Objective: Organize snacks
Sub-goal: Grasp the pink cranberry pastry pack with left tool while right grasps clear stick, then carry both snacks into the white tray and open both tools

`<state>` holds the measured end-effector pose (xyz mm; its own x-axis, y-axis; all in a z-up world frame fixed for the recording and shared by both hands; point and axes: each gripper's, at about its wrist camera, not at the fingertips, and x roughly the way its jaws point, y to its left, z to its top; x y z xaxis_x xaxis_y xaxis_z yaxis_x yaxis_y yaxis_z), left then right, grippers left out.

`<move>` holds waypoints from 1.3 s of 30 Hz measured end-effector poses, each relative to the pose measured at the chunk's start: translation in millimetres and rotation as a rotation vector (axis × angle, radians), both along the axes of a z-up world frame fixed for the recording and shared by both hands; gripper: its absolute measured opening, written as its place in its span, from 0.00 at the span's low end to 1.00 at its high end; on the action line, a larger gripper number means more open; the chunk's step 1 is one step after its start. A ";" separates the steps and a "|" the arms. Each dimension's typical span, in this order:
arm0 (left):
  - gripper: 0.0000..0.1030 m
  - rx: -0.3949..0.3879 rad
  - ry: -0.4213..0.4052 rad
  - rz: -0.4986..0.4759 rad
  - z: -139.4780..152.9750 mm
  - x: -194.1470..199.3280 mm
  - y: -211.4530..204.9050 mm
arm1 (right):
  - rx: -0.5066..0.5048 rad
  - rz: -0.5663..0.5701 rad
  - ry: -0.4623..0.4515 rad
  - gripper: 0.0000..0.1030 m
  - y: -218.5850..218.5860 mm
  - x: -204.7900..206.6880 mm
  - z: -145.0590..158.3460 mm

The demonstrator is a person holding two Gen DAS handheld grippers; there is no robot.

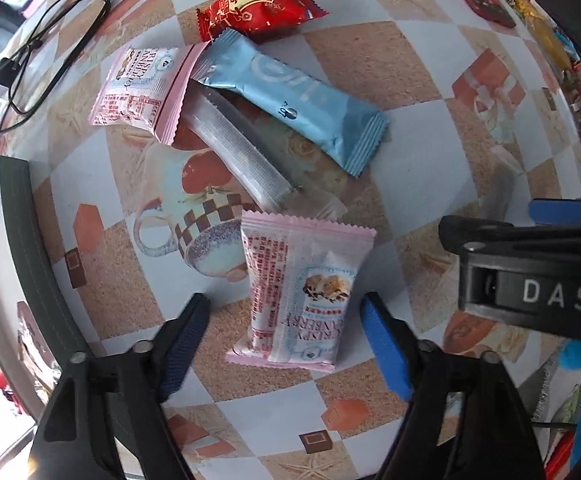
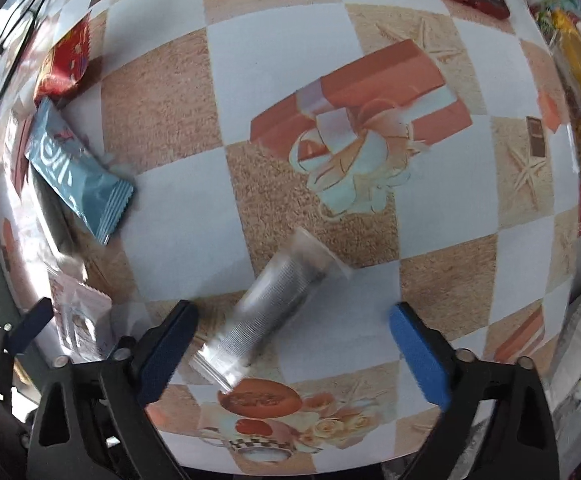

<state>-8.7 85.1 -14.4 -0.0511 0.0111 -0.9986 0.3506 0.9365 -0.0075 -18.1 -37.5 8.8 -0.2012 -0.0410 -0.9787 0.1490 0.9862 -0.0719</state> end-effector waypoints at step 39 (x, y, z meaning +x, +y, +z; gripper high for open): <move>0.40 -0.112 -0.158 0.104 105.8 -51.1 142.1 | 0.203 0.137 -0.141 0.18 76.7 -24.6 73.5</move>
